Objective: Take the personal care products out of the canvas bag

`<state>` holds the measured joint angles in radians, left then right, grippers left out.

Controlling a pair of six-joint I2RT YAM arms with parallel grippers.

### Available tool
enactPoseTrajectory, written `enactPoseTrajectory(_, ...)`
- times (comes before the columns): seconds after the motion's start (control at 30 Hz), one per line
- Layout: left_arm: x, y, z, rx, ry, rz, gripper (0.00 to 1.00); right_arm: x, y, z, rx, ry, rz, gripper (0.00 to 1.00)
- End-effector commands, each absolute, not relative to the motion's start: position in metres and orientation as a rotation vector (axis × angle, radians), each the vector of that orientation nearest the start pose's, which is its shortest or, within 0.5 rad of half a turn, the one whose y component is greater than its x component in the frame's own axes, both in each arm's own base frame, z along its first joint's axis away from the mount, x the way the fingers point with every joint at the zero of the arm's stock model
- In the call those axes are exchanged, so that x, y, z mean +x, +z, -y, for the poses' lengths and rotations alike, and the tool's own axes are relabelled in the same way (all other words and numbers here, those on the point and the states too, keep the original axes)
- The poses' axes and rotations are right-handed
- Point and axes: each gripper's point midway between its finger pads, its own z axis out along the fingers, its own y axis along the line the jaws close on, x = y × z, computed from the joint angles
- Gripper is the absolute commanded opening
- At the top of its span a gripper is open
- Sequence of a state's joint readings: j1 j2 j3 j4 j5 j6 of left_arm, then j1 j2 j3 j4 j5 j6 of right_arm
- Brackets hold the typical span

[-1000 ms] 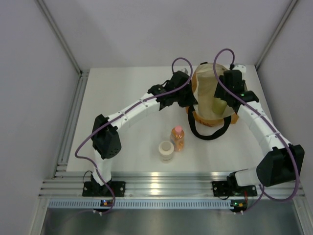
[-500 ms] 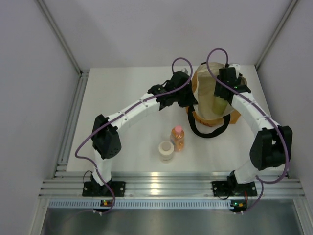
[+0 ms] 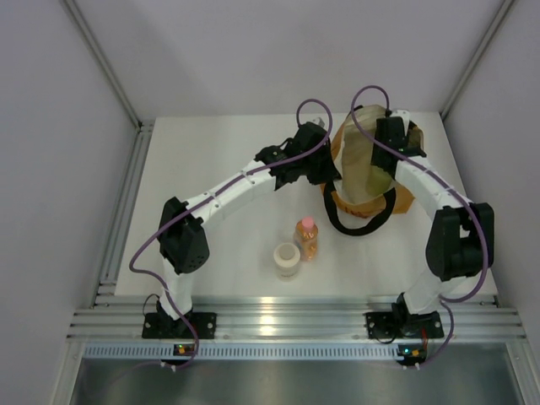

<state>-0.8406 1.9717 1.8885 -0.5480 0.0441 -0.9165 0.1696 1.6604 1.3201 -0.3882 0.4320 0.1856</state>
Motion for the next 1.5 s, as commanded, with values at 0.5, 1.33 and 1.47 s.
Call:
enactPoseTrajectory(0.5,0.337,0.258,0.440,-0.031,-1.005,-2.336,0.00,0.459,0.226,-0.025,0.188,-0.118,-2.037,0.00)
enactPoseTrajectory(1.33,0.340,0.259,0.439,-0.040,-0.992,-2.324,0.00,0.389,0.367,-0.081,-0.164,0.115,-1.836,0.00)
enactPoseTrajectory(1.47,0.341,0.259,0.439,-0.040,-0.992,-2.324,0.00,0.364,0.395,-0.088,-0.245,0.108,-1.819,0.00)
